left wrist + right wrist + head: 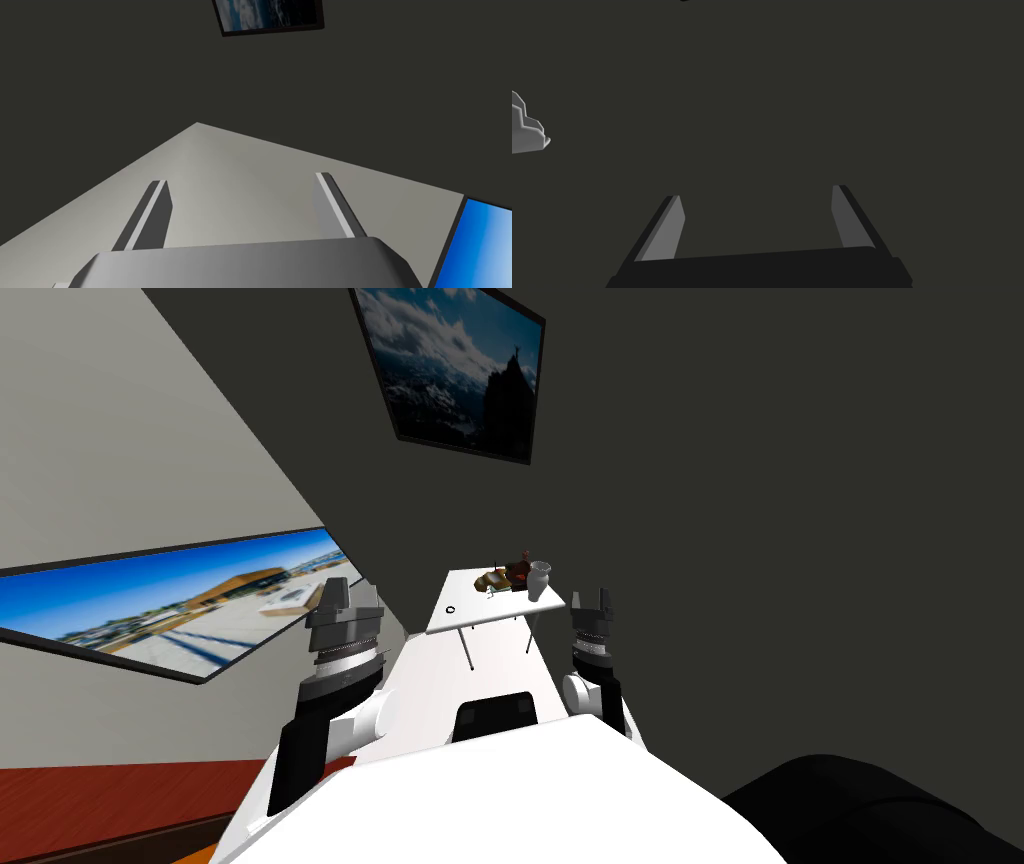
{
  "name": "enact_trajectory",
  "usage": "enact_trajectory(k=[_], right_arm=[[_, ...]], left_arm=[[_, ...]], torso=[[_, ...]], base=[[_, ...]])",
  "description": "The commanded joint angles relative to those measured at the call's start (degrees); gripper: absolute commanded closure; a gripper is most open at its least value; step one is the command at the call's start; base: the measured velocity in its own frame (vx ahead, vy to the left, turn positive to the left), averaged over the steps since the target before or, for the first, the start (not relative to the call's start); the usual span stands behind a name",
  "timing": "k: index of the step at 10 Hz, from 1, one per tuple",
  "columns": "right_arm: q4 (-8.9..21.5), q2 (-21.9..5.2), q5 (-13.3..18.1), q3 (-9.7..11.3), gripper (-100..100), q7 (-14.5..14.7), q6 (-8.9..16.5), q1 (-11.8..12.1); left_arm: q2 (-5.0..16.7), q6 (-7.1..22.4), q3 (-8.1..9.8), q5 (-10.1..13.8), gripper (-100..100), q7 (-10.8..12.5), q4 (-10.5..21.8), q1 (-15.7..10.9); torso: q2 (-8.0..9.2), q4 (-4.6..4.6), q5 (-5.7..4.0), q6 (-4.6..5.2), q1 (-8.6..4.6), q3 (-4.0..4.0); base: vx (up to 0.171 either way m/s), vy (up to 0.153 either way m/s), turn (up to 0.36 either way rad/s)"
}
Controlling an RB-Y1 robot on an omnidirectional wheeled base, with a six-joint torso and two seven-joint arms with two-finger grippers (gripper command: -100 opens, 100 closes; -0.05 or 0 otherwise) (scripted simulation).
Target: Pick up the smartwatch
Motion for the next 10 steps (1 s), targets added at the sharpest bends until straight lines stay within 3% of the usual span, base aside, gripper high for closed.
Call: enact_trajectory(k=[1,4,8,9,10], right_arm=[[0.00,0.00,0.00,0.00,0,0.00,0.00,0.00],[0.00,0.00,0.00,0.00,0,0.00,0.00,0.00],[0.00,0.00,0.00,0.00,0,0.00,0.00,0.00],[0.00,0.00,0.00,0.00,0,0.00,0.00,0.00],[0.00,0.00,0.00,0.00,0,0.00,0.00,0.00]], left_arm=[[2.09,0.71,0.11,0.00,-100,-0.02,0.18,-0.25],[6.92,3.43,0.57,-0.02,-100,-0.09,0.89,-1.27],[13.16,9.20,1.62,-0.11,-100,-0.16,2.45,-3.63],[13.16,9.32,1.62,-0.11,-100,-0.16,2.45,-3.63],[14.67,11.06,1.93,-0.14,-100,-0.17,2.93,-4.34]], torso=[[0.00,0.00,0.00,0.00,0.00,0.00],[-0.04,-0.01,-0.01,0.00,-0.07,-0.02],[-0.06,-0.01,-0.04,0.00,-0.16,-0.03],[-0.09,-0.02,-0.04,0.00,-0.18,-0.05],[-0.07,-0.02,-0.04,0.00,-0.15,-0.05]], base=[[0.002,-0.009,0.015],[0.009,-0.026,0.028],[0.015,-0.047,0.049],[0.015,-0.041,0.019],[0.010,-0.036,0.040]])
